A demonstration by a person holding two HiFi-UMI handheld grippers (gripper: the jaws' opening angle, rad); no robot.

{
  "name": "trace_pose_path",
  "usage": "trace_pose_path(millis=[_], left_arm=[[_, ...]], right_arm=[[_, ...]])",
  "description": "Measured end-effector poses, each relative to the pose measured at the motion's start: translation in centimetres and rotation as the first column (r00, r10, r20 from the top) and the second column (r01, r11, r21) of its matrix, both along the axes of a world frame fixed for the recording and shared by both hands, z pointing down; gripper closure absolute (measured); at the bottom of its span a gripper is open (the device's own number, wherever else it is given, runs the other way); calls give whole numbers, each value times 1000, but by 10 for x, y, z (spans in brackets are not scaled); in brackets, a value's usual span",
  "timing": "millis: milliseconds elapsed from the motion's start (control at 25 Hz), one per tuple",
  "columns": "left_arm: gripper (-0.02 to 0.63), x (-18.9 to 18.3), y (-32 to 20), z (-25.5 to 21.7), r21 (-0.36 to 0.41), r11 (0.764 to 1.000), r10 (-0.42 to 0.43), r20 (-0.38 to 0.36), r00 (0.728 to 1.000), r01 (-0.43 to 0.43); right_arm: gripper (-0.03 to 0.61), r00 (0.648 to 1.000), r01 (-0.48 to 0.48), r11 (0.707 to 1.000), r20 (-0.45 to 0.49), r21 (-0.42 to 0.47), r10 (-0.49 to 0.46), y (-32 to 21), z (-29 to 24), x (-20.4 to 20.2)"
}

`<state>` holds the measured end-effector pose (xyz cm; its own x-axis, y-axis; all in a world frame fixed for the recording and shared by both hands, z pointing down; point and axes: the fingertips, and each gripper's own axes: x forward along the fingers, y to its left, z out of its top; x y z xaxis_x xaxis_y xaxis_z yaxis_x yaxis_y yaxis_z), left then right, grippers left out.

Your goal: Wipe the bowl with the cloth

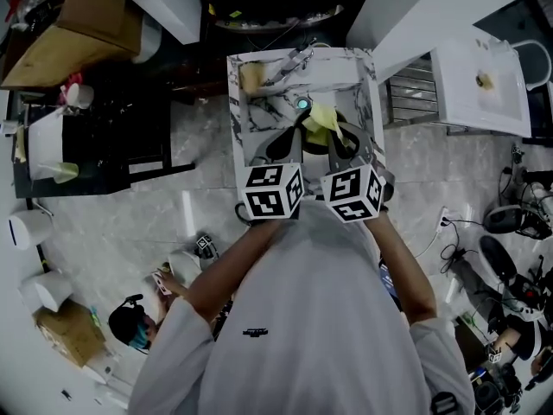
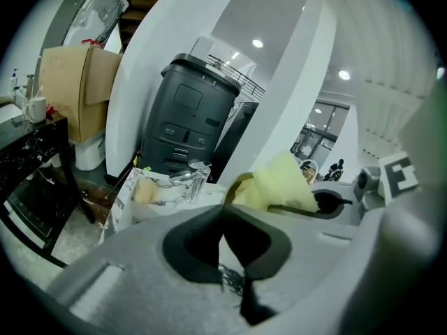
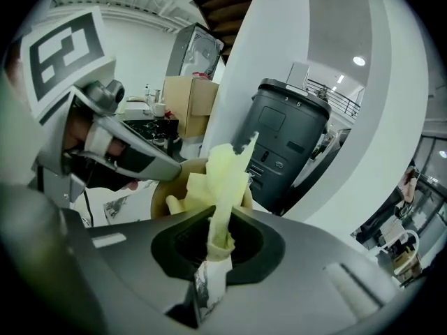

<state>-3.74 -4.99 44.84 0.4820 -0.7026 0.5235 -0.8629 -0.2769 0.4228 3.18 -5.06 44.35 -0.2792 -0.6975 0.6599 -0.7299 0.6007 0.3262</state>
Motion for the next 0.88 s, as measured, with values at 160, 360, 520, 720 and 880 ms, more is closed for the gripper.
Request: trace_pose_path(millis=[160,360,520,720,880], left_arm=[[607,-2,-8,5,-9,1000,-2,-17,1000,2],[607,0,-7,0,0,1000,22,-21,1000,-22],[607,0,-2,-2,5,999,40,-22,999,-40],[607,-6,8,1,-8,1000,28,-38,999,-28],[607,-9,9,-3,14,999,46,-16,999,-45]], right_arm=[[546,998,39,999,-40,-33,-40,9,9,-6],[546,985,141,988,-91,-61,-146,19,16,-31],[548,972,220,974,-71,-56,-224,16,13,-51],[548,959,267,963,-86,-35,-269,7,10,-56],[548,959,262,963,-99,-56,-267,4,10,-56]])
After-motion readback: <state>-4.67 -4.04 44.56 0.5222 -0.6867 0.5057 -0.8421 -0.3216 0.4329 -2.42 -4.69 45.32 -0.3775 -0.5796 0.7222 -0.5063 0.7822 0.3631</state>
